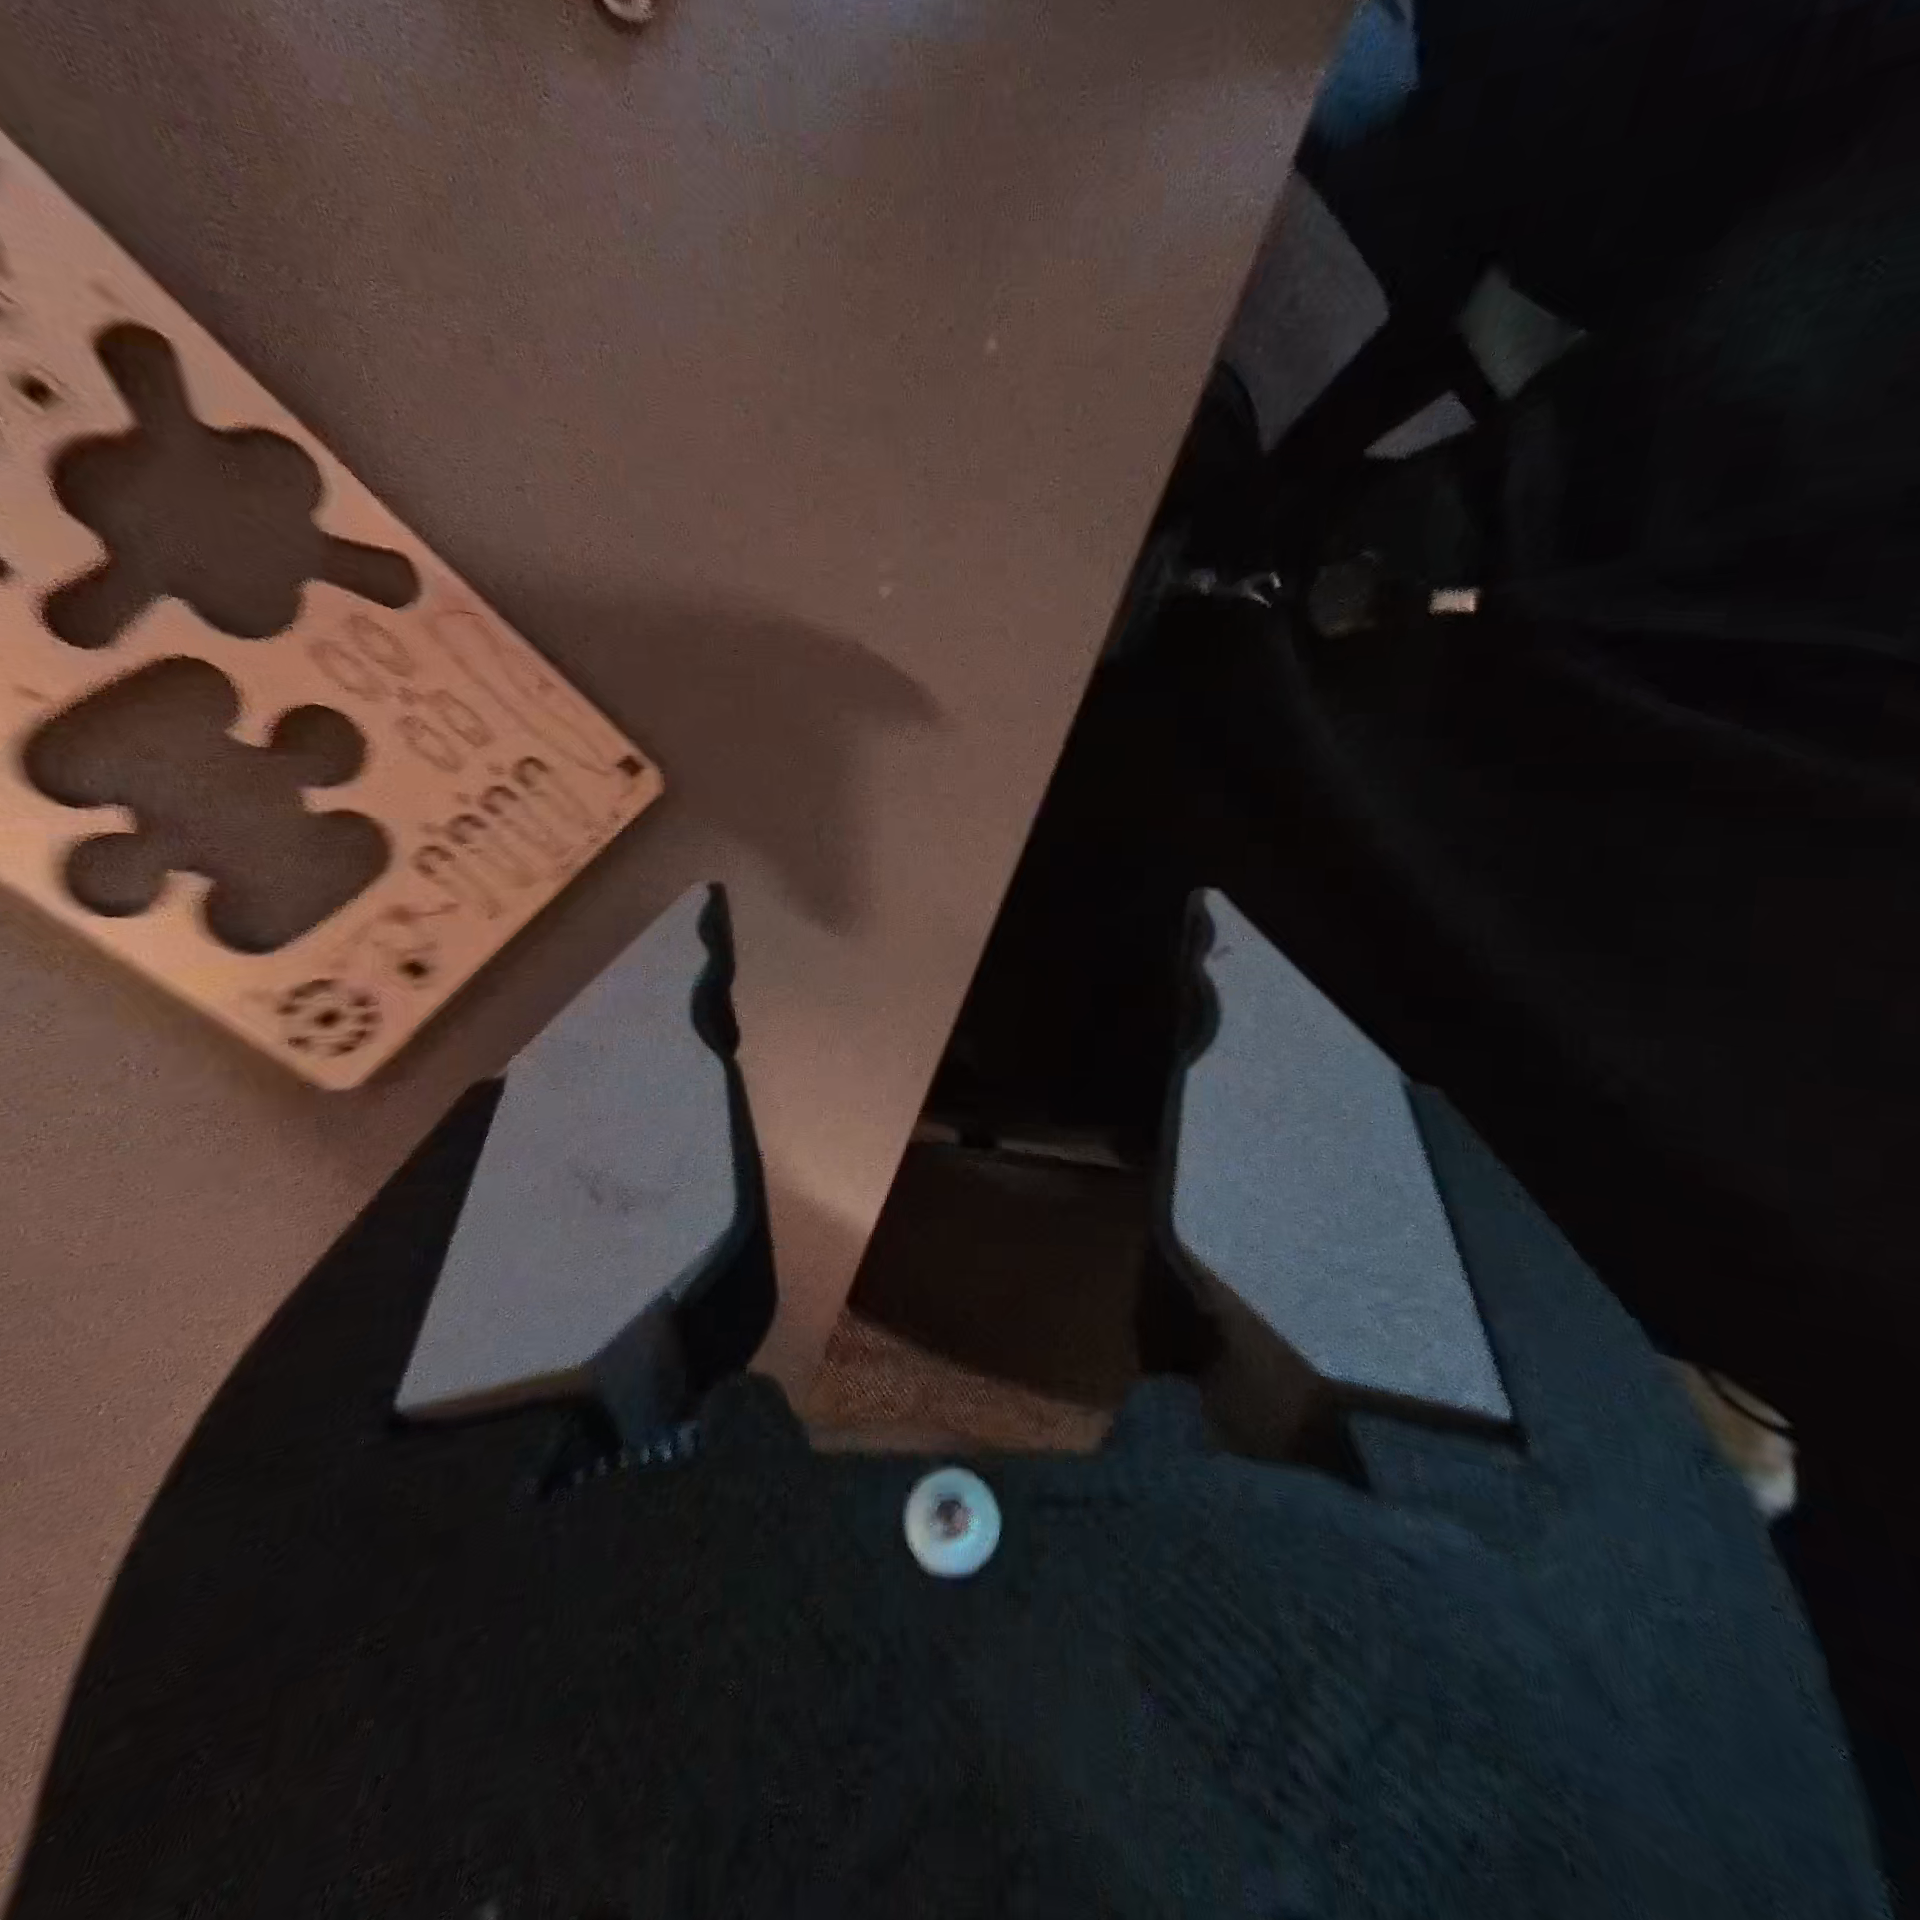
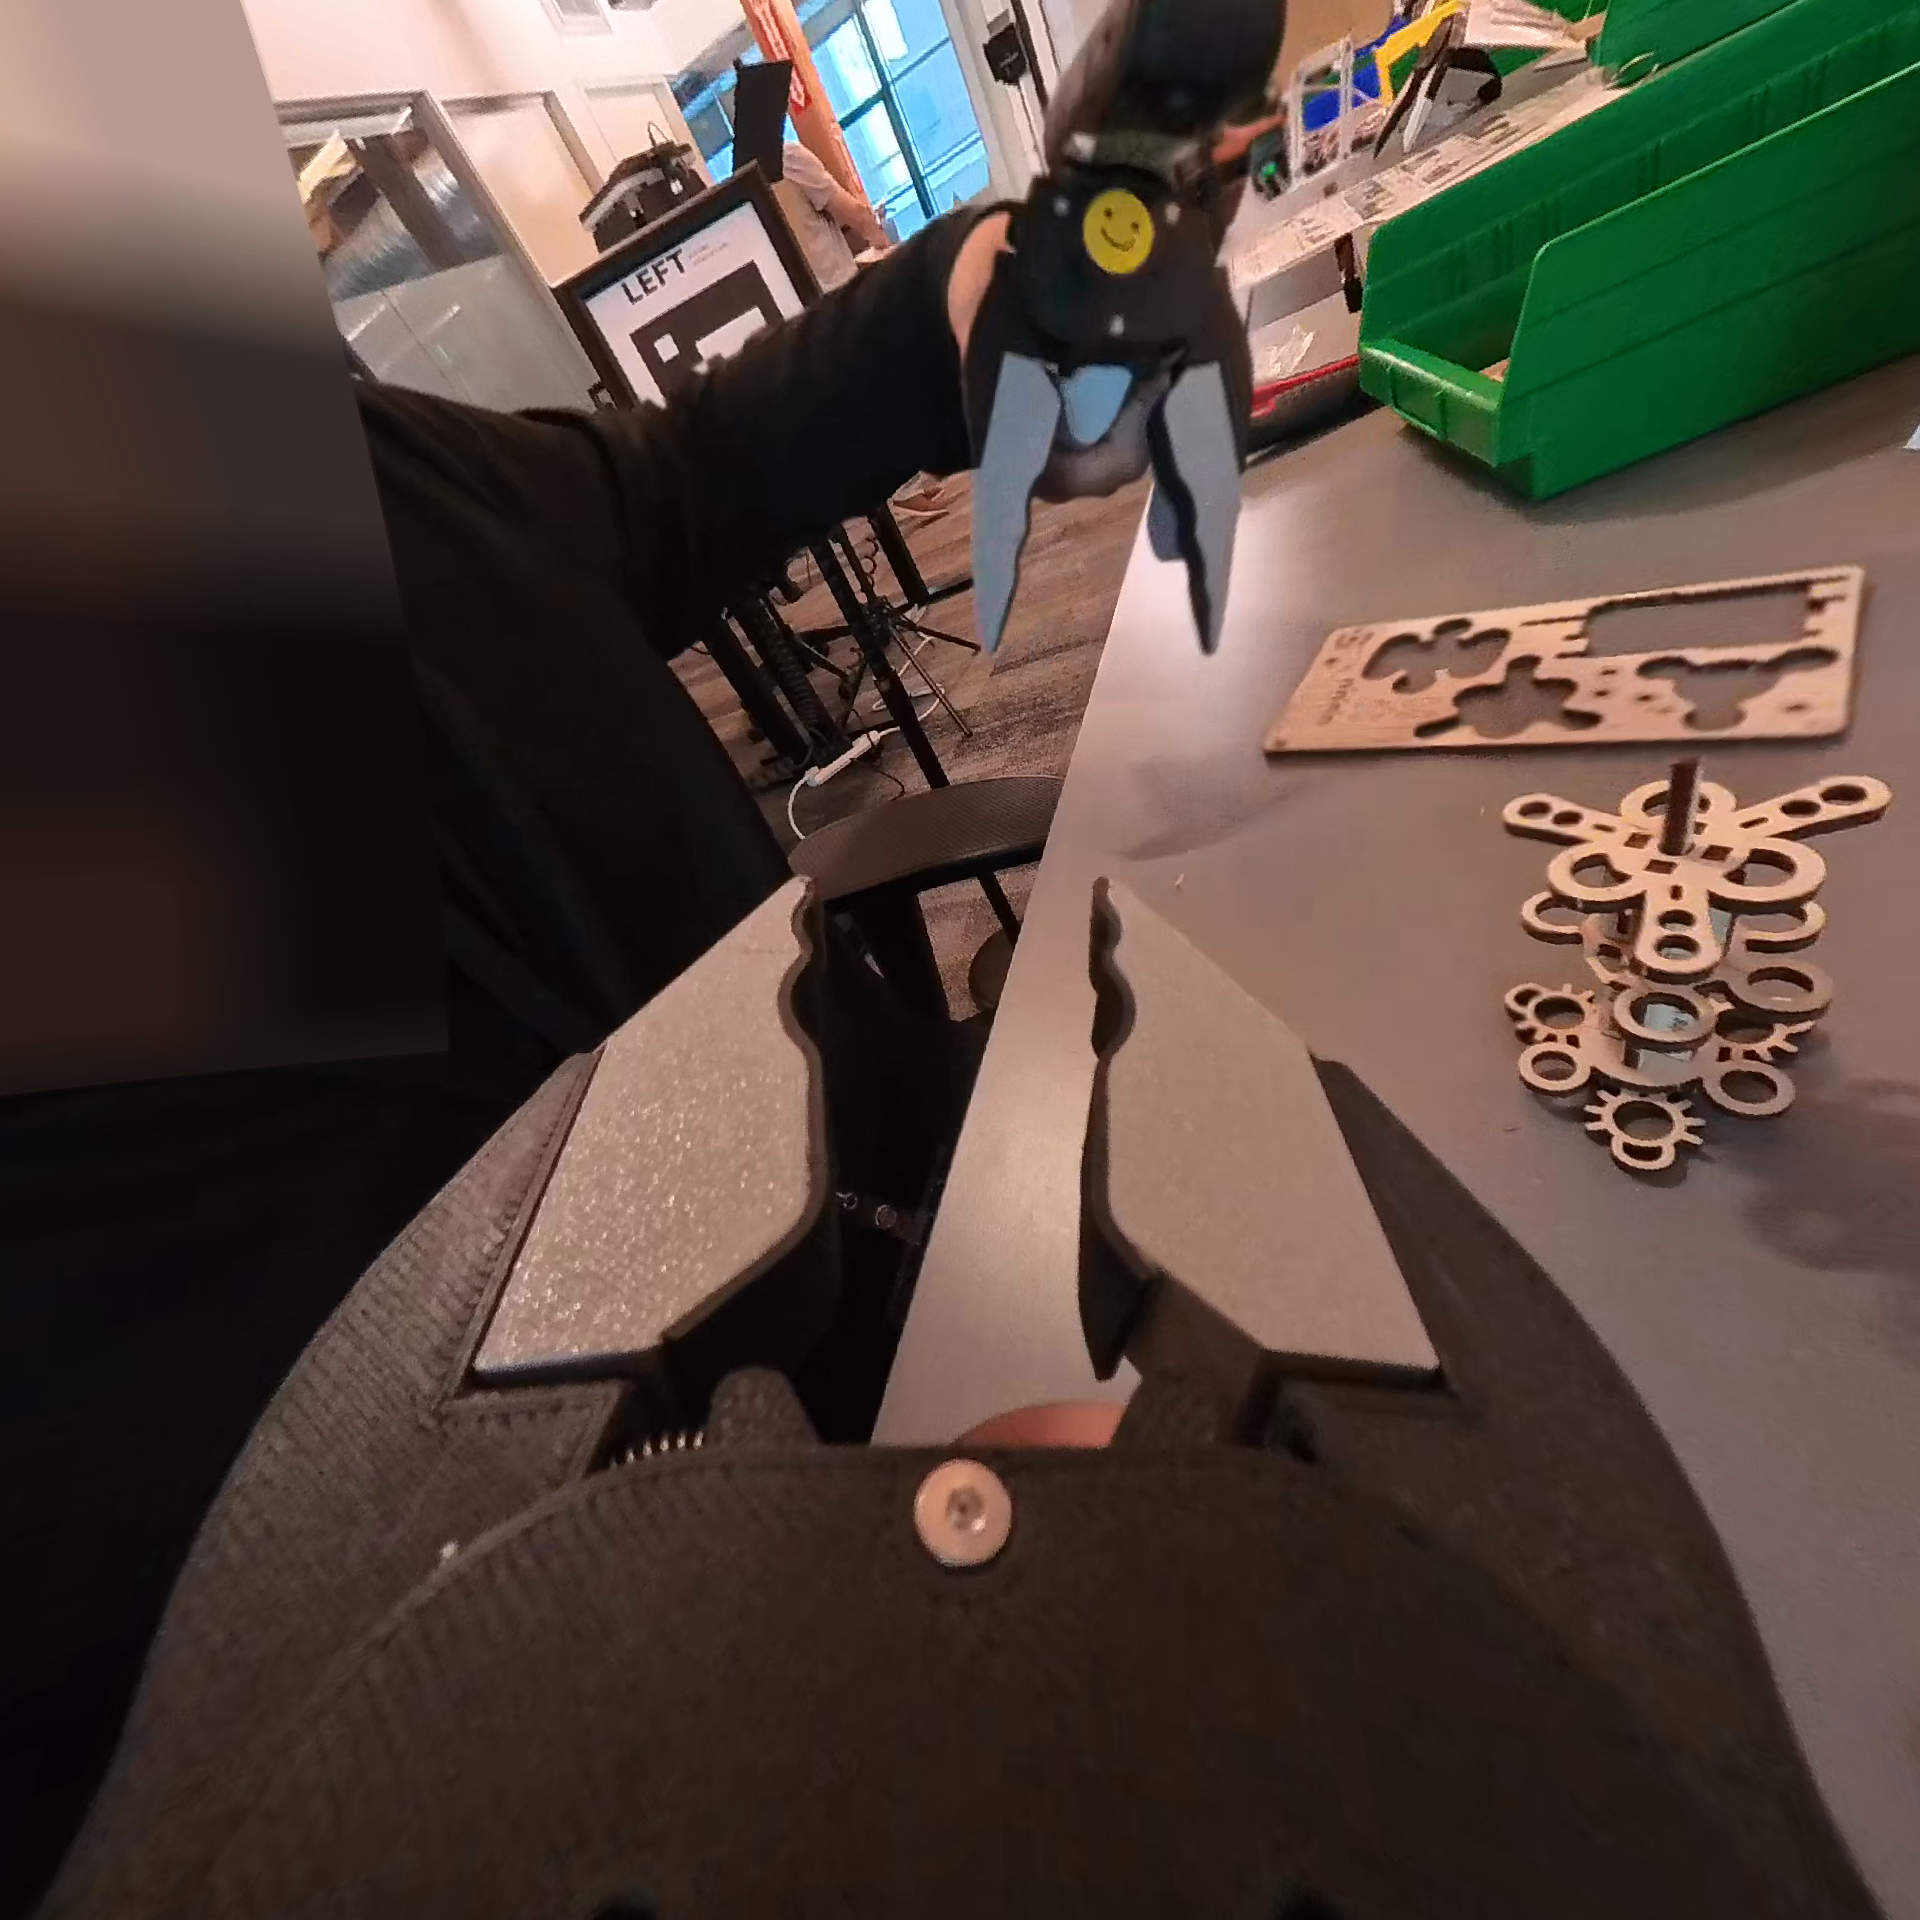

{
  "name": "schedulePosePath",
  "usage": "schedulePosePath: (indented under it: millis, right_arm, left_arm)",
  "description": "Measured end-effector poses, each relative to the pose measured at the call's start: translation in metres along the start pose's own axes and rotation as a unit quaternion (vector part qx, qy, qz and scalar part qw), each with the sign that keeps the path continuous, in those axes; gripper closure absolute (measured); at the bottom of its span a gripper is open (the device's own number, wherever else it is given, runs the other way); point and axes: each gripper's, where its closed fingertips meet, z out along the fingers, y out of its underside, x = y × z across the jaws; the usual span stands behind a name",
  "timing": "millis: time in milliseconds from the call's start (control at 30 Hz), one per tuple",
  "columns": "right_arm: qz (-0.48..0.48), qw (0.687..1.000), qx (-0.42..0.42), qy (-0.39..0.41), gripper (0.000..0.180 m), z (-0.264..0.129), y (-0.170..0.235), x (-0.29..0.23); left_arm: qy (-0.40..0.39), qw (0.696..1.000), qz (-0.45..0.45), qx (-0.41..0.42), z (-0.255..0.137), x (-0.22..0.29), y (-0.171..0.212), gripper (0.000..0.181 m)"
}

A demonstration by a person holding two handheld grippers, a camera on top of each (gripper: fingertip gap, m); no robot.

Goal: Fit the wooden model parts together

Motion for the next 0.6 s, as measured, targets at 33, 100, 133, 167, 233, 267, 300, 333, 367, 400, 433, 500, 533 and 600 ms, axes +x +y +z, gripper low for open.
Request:
schedulePosePath:
  millis: [33, 100, 133, 167, 233, 267, 300, 333, 367, 400, 433, 500, 533, 600]
  right_arm:
    - [0.003, 1.000, -0.001, 0.000, 0.132, 0.002, 0.000, 0.000]
    - [0.004, 1.000, -0.010, 0.003, 0.132, 0.009, 0.002, -0.002]
    - [0.003, 1.000, -0.017, 0.008, 0.132, 0.013, 0.003, -0.002]
    - [0.003, 0.999, -0.027, 0.018, 0.132, 0.017, 0.005, -0.001]
    - [0.019, 0.997, -0.042, 0.061, 0.132, 0.028, 0.007, 0.009]
    - [0.036, 0.994, -0.044, 0.088, 0.131, 0.034, 0.007, 0.015]
    - [0.056, 0.992, -0.042, 0.109, 0.128, 0.042, 0.007, 0.019]
    - [0.075, 0.989, -0.037, 0.125, 0.126, 0.052, 0.007, 0.022]
    - [0.089, 0.986, -0.028, 0.136, 0.126, 0.062, 0.006, 0.022]
    - [0.102, 0.984, -0.017, 0.146, 0.126, 0.073, 0.005, 0.023]
    - [0.116, 0.981, -0.011, 0.157, 0.125, 0.084, 0.006, 0.026]
    - [0.133, 0.973, -0.010, 0.189, 0.120, 0.106, 0.010, 0.037]
    - [0.136, 0.966, -0.017, 0.220, 0.117, 0.115, 0.012, 0.050]
    - [0.130, 0.945, -0.032, 0.299, 0.102, 0.125, 0.017, 0.083]
  left_arm:
    - [-0.028, 1.000, -0.002, 0.013, -0.004, -0.010, -0.007, 0.099]
    - [-0.121, 0.992, -0.027, 0.029, -0.012, -0.050, -0.015, 0.097]
    - [-0.169, 0.984, -0.045, 0.039, -0.017, -0.073, -0.018, 0.095]
    - [-0.203, 0.976, -0.061, 0.054, -0.021, -0.092, -0.023, 0.092]
    - [-0.252, 0.960, -0.093, 0.085, -0.026, -0.125, -0.030, 0.088]
    - [-0.270, 0.953, -0.100, 0.088, -0.026, -0.137, -0.030, 0.088]
    - [-0.286, 0.948, -0.105, 0.090, -0.024, -0.146, -0.029, 0.087]
    - [-0.292, 0.946, -0.106, 0.090, -0.021, -0.152, -0.027, 0.087]
    - [-0.289, 0.947, -0.106, 0.089, -0.016, -0.154, -0.024, 0.087]
    - [-0.278, 0.951, -0.106, 0.086, -0.010, -0.154, -0.021, 0.085]
    - [-0.265, 0.955, -0.105, 0.087, -0.005, -0.152, -0.018, 0.082]
    - [-0.245, 0.960, -0.087, 0.104, -0.003, -0.145, -0.019, 0.078]
    - [-0.223, 0.965, -0.084, 0.110, -0.001, -0.138, -0.019, 0.075]
    - [-0.153, 0.975, -0.093, 0.133, 0.002, -0.117, -0.022, 0.073]
